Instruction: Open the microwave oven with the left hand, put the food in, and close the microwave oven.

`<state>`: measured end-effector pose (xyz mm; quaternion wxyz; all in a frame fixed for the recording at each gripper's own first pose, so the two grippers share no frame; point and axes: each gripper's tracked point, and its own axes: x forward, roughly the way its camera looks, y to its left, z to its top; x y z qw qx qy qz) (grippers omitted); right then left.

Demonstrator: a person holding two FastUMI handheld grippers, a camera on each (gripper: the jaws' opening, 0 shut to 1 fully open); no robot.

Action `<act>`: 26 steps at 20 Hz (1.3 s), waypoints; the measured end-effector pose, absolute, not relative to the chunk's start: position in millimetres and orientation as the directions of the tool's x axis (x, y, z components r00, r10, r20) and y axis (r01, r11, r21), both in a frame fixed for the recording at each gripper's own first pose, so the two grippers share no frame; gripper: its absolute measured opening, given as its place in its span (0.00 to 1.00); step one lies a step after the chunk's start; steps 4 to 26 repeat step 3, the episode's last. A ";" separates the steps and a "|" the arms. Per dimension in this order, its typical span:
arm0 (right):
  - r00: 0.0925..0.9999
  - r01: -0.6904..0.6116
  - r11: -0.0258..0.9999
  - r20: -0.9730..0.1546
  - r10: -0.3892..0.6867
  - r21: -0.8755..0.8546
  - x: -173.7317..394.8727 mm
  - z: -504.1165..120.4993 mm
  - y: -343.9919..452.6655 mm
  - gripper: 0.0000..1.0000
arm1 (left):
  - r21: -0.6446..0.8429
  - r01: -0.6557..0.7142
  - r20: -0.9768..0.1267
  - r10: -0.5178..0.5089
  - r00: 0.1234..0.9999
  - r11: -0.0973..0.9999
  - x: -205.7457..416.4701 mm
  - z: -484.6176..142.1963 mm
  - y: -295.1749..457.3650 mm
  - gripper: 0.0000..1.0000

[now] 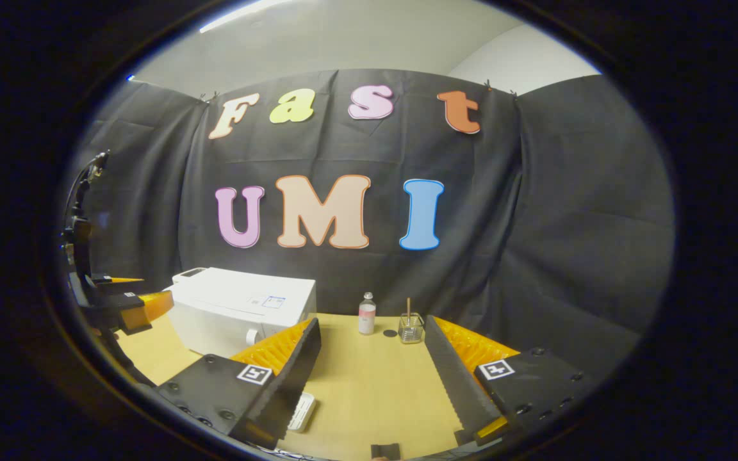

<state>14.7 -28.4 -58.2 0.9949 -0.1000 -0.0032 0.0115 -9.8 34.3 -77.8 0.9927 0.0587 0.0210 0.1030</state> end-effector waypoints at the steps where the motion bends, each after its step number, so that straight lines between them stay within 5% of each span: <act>1: 1.000 -0.027 0.980 0.001 0.028 -0.197 14.4 -59.6 -27.4 0.93 | 0.124 -0.200 -0.032 0.206 0.978 0.972 -9.9 -80.6 33.3 0.96; 2: 1.000 -0.030 0.980 -0.005 0.029 -0.196 13.0 -62.1 -27.4 1.00 | 0.131 -0.200 -0.039 0.207 0.978 0.971 -9.5 -83.9 33.3 0.96; 3: 1.000 -0.031 0.980 -0.010 0.029 -0.196 13.8 -63.5 -28.0 0.93 | 0.138 -0.200 -0.048 0.208 0.977 0.970 -9.3 -88.1 32.8 0.96; 26: 1.000 -0.031 0.980 -0.010 0.029 -0.196 13.8 -63.5 -28.0 0.93 | 0.138 -0.200 -0.048 0.208 0.977 0.970 -9.3 -88.1 32.8 0.96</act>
